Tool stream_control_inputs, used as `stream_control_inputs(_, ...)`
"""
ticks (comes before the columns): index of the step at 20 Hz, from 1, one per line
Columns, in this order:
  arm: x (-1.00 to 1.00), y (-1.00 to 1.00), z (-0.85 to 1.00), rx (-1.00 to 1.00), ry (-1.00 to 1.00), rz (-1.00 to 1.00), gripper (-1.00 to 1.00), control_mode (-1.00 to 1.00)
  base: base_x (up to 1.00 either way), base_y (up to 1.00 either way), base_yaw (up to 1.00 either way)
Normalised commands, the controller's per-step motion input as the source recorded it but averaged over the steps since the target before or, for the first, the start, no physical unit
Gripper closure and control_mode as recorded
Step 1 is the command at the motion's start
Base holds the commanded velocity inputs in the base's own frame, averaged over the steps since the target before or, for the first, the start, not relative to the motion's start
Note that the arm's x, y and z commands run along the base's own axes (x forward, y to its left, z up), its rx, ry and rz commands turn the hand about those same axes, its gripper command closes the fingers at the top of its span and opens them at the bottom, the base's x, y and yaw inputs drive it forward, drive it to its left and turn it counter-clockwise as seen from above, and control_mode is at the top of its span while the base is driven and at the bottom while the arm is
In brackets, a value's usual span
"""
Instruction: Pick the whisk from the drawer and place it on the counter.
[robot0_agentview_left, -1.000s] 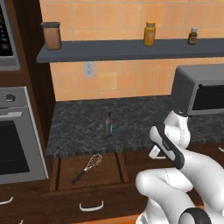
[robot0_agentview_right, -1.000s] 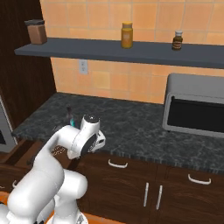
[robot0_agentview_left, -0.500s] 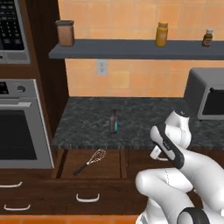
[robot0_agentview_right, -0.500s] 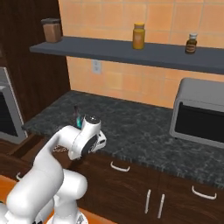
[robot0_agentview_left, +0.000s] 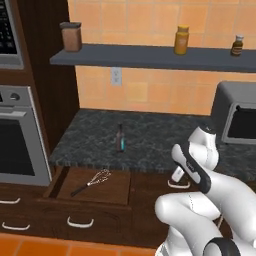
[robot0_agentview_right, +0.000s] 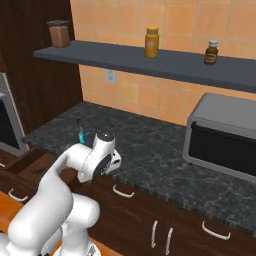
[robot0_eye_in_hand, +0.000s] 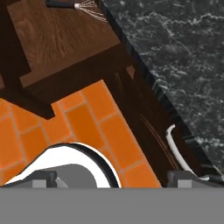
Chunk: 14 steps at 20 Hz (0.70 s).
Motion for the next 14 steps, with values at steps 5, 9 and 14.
stream_control_inputs(5,0.0,0.0,0.0,0.0,0.0,0.0,-1.0,1.0,0.84,0.01,0.32)
stream_control_inputs(9,0.0,0.0,0.0,0.0,0.0,0.0,-1.0,1.0,0.47,0.39,0.3)
stream_control_inputs(14,0.0,0.0,0.0,0.0,0.0,0.0,-1.0,1.0,0.1,0.84,0.18)
